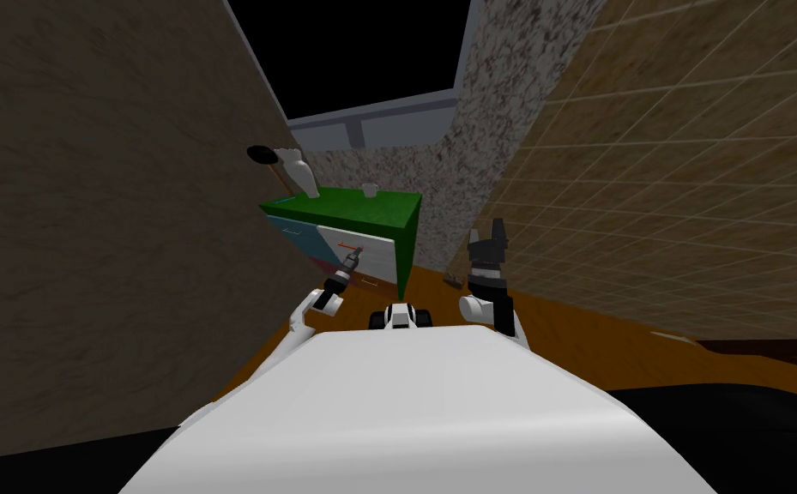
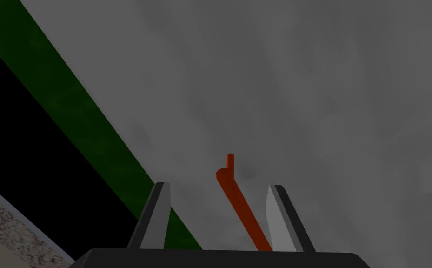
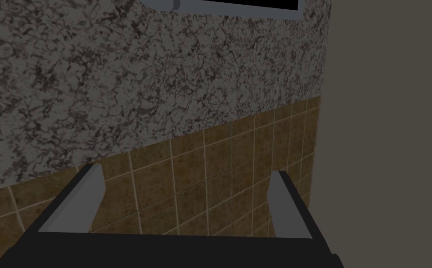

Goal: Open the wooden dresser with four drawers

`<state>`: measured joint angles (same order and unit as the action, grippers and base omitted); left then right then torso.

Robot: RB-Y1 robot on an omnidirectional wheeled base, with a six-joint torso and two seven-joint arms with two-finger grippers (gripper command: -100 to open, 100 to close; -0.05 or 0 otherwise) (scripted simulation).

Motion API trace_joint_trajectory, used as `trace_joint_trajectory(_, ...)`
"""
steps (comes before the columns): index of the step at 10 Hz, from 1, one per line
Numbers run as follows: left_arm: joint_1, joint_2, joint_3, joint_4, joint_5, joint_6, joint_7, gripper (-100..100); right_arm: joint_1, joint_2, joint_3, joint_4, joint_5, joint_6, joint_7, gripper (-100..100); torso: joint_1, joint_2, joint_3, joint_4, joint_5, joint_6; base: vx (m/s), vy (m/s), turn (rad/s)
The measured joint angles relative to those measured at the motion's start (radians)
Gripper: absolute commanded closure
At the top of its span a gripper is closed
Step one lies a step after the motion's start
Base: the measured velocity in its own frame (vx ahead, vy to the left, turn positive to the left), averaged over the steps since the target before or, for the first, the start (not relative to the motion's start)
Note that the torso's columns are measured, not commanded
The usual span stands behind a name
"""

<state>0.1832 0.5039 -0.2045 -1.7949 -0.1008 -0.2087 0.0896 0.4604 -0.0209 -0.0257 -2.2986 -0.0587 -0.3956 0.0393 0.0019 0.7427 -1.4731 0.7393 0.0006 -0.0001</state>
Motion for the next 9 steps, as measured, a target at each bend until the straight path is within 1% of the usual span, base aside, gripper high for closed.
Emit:
trace_joint_trajectory(1, 0.008, 0.006, -0.002, -0.01, 0.0, -0.002, 0.002, 100, 0.0, 0.0, 0.0, 0.0, 0.0, 0.0, 0.0, 0, 0.003, 0.005, 0.003, 0.001, 0.001, -0.001, -0.191, 0.079, 0.052)
trace_joint_trajectory(3, 0.023, 0.017, -0.007, -0.033, 0.001, -0.001, 0.006, 100, 0.0, 0.0, 0.0, 0.0, 0.0, 0.0, 0.0, 0, -0.002, 0.0, 0.0, 0.0, -0.001, 0.0, -0.184, 0.049, 0.068)
trace_joint_trajectory(4, 0.03, 0.025, -0.009, -0.048, 0.002, 0.001, 0.009, 100, 0.0, 0.0, 0.0, 0.0, 0.0, 0.0, 0.0, 0, -0.003, -0.004, -0.003, -0.001, -0.001, 0.0, -0.084, 0.027, 0.007)
trace_joint_trajectory(5, 0.031, 0.026, -0.009, -0.049, 0.002, 0.002, 0.01, -100, 0.0, 0.0, 0.0, 0.0, 0.0, 0.0, 0.0, 0, -0.004, -0.011, -0.007, -0.003, -0.001, 0.001, 0.051, -0.013, -0.062)
trace_joint_trajectory(7, 0.017, 0.009, -0.007, -0.016, -0.001, -0.006, 0.003, -100, 0.0, 0.0, 0.0, 0.0, 0.0, 0.0, 0.0, 0, -0.006, -0.016, -0.01, -0.005, -0.002, 0.0, 0.138, -0.059, -0.058)
trace_joint_trajectory(9, 0.005, -0.004, -0.005, 0.011, -0.002, -0.012, -0.003, -100, 0.0, 0.0, 0.0, 0.0, 0.0, 0.0, 0.0, 0, -0.002, -0.006, -0.004, -0.002, -0.001, 0.0, 0.148, -0.045, -0.053)
